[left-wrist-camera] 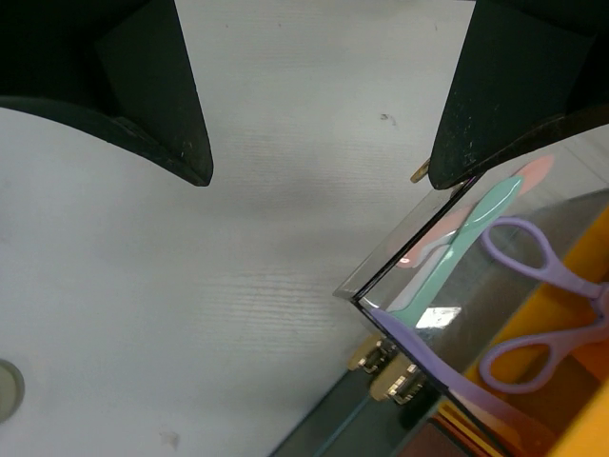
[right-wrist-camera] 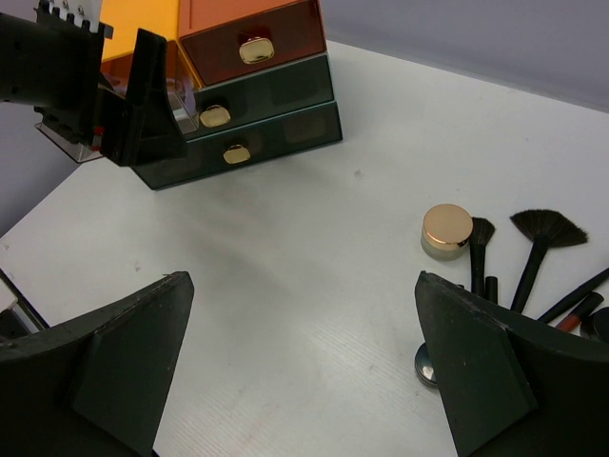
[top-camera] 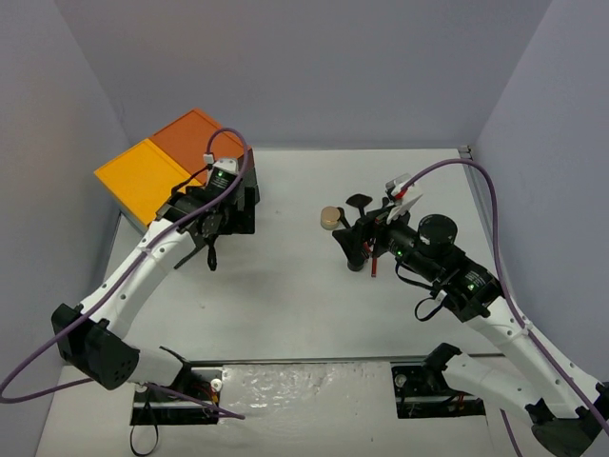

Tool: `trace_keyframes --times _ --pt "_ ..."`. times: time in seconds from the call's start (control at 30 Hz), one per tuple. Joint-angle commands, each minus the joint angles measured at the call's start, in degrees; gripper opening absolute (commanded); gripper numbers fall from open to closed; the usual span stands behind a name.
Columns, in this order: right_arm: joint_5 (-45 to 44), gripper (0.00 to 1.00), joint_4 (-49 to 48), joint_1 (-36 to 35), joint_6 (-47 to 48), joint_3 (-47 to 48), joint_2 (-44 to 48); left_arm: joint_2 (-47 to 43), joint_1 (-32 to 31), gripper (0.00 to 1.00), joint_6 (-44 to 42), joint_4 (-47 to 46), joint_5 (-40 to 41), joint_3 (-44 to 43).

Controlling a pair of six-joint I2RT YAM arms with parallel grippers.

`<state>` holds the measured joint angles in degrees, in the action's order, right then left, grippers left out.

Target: Organize the makeup

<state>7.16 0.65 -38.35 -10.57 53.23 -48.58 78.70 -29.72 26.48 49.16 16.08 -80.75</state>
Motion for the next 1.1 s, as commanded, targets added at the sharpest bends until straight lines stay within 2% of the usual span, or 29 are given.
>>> trace_keyframes --times 0.0,0.23,0.67,0.8,1.07 --pt "-1.03 1.00 -3.28 0.12 0.26 0.56 0.27 -0.53 6.86 0.97 -3.82 -1.73 2.53 -2.69" --pt "-0.79 1.00 -3.18 0.12 0.51 1.14 -0.20 2.14 12.98 0.97 -6.42 -6.03 0.56 -2.53" --pt "-1.18 1.00 -1.72 0.12 0.39 1.30 1.14 3.90 16.80 0.97 -7.65 -8.56 0.52 -4.57" --pt "-1.31 1.00 -1.68 0.18 0.68 1.83 0.89 2.03 15.63 0.97 -5.88 -7.37 -3.05 -6.73" --pt "-3.64 1.00 -1.70 0.20 0.38 2.94 0.26 0.23 6.17 0.97 -1.70 -6.76 -0.51 -12.66"
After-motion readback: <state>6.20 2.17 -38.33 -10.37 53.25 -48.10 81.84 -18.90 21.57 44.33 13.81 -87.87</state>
